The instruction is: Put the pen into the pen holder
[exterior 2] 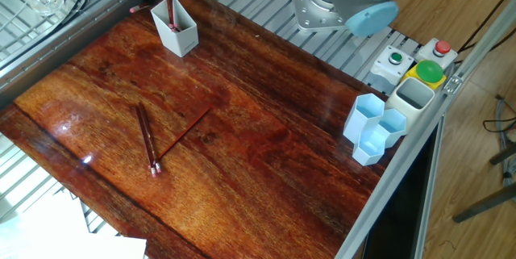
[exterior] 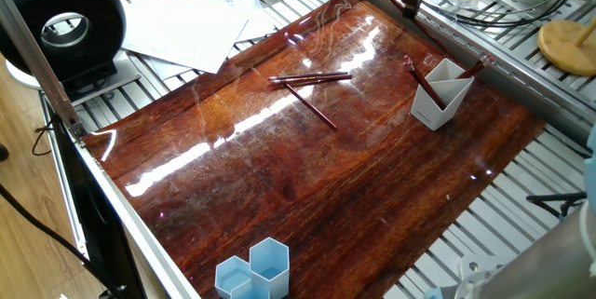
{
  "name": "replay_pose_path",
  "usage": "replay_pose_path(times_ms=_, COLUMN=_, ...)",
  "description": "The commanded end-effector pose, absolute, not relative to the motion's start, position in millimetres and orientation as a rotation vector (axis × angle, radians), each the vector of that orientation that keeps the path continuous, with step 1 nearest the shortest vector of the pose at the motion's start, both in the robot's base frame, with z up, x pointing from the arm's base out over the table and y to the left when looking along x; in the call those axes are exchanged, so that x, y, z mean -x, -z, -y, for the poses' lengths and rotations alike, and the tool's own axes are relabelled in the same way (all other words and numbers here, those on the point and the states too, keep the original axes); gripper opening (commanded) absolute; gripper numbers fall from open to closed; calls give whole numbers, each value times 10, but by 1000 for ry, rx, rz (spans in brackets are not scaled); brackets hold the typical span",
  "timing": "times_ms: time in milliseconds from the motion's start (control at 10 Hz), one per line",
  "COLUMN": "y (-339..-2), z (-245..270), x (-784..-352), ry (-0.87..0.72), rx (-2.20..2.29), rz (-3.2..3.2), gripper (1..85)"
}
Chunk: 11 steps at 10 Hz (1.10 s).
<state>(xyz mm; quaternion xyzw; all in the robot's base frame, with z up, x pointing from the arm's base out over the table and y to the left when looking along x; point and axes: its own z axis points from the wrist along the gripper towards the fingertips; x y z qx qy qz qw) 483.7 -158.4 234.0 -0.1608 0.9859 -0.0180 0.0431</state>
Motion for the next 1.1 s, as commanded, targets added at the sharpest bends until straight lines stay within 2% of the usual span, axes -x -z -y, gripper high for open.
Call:
replay_pose_path(times_ms=0, y=-2372, z=1632, x=-4853, ry=-37, rx=522, rz=-2912, gripper=10)
replay_pose_path(times_ms=500, y=-2122, z=1863, x=-4327, ry=-94, rx=542, rz=-2891, gripper=10)
replay_pose_path(times_ms=1000, y=-2173, z=1810, x=-4469, ry=-19, rx=404, rz=-2974, gripper=10)
